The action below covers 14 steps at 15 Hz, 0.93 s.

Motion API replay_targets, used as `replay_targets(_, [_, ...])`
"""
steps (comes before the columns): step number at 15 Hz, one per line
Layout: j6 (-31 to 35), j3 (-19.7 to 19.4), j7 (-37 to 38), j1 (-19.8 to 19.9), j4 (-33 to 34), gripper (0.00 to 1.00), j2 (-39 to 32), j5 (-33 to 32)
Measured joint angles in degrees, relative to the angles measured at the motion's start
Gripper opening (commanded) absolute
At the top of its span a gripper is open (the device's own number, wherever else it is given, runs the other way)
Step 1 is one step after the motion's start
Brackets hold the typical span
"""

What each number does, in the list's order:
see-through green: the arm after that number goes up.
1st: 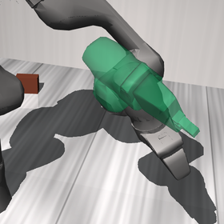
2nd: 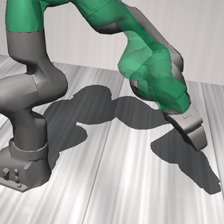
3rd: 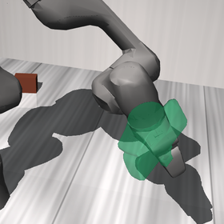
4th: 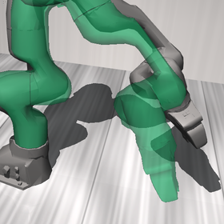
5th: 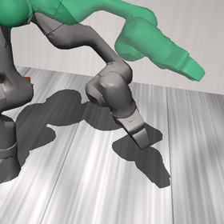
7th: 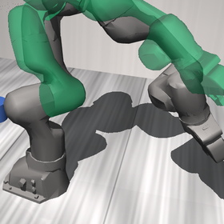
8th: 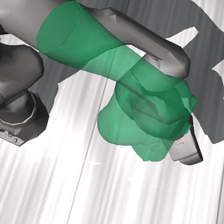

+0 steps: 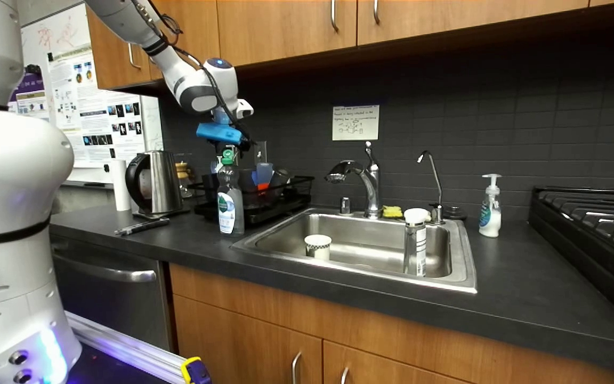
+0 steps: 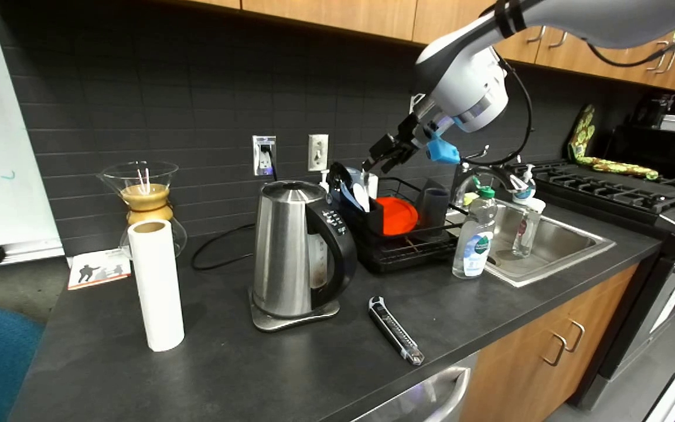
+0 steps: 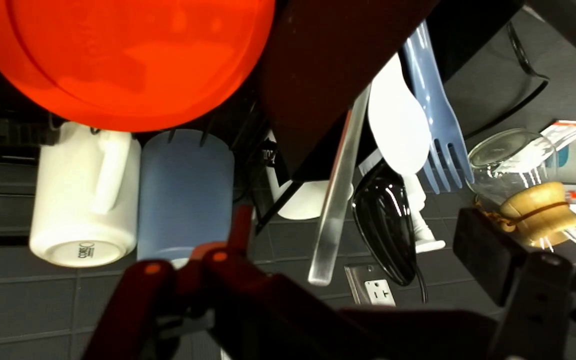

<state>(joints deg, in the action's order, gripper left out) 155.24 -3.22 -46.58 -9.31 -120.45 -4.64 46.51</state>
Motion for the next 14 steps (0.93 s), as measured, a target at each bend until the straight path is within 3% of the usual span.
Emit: replay_targets(14, [-0.4, 0.6, -3.8, 0.0, 2.6, 1.0, -1.8, 2.7])
